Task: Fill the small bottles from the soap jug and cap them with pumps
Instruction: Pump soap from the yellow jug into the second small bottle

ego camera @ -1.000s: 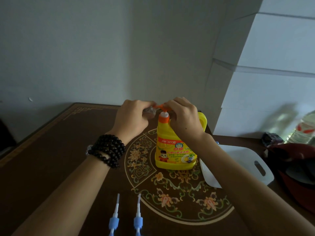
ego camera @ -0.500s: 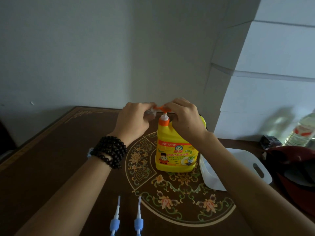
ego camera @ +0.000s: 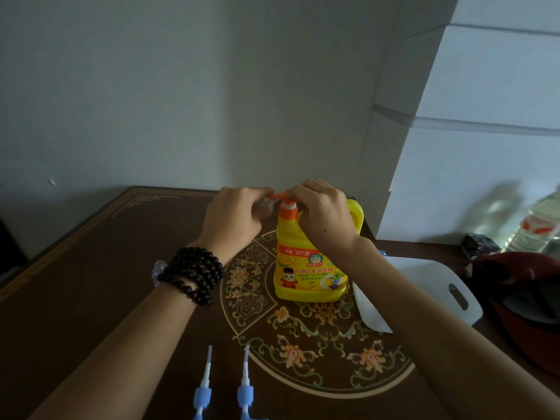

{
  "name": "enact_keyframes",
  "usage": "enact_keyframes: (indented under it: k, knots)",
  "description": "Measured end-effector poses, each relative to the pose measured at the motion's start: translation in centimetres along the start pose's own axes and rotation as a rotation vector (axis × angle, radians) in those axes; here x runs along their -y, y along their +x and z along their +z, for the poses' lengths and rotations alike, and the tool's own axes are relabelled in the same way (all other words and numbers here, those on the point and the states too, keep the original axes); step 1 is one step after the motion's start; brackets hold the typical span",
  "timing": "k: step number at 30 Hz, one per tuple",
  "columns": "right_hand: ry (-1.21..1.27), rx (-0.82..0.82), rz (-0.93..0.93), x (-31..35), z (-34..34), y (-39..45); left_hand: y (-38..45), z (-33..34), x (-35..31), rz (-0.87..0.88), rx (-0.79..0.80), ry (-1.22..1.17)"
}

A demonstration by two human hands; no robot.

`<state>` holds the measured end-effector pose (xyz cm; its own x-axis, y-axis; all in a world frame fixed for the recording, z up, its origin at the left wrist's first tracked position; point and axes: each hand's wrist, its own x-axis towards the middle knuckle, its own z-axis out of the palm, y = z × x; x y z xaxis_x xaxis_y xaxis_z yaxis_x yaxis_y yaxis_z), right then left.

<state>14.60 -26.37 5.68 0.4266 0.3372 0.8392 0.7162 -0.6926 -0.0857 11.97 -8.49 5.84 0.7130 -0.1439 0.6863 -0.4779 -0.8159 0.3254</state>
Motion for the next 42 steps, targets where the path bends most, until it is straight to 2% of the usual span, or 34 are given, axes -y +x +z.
enact_keyframes:
  k: [6,12,16,24,28,35,42]
  knots:
    - [-0.016,0.079,-0.009,-0.1,-1.3,2.2,1.0,-1.2,-0.7,0.001,-0.009,0.008]
    - [0.013,-0.013,0.054,0.1,-1.0,1.9,0.9,-0.7,-0.4,0.018,-0.036,0.011]
    - [0.035,-0.017,0.083,0.3,-0.6,0.9,0.1,0.1,-0.1,0.002,-0.003,0.0]
    - [0.103,0.087,0.092,1.4,-2.5,1.1,0.3,-0.8,-0.3,-0.008,0.008,-0.057]
    - [0.067,0.145,0.056,1.2,-2.8,2.3,1.1,-1.4,-0.6,0.001,0.025,0.009]
    - [0.048,0.032,0.086,0.9,-1.3,1.4,0.8,-0.7,-0.2,0.026,0.005,0.021]
    - [0.087,0.051,0.11,1.1,-1.0,0.3,-0.1,0.3,0.4,-0.005,0.043,0.0]
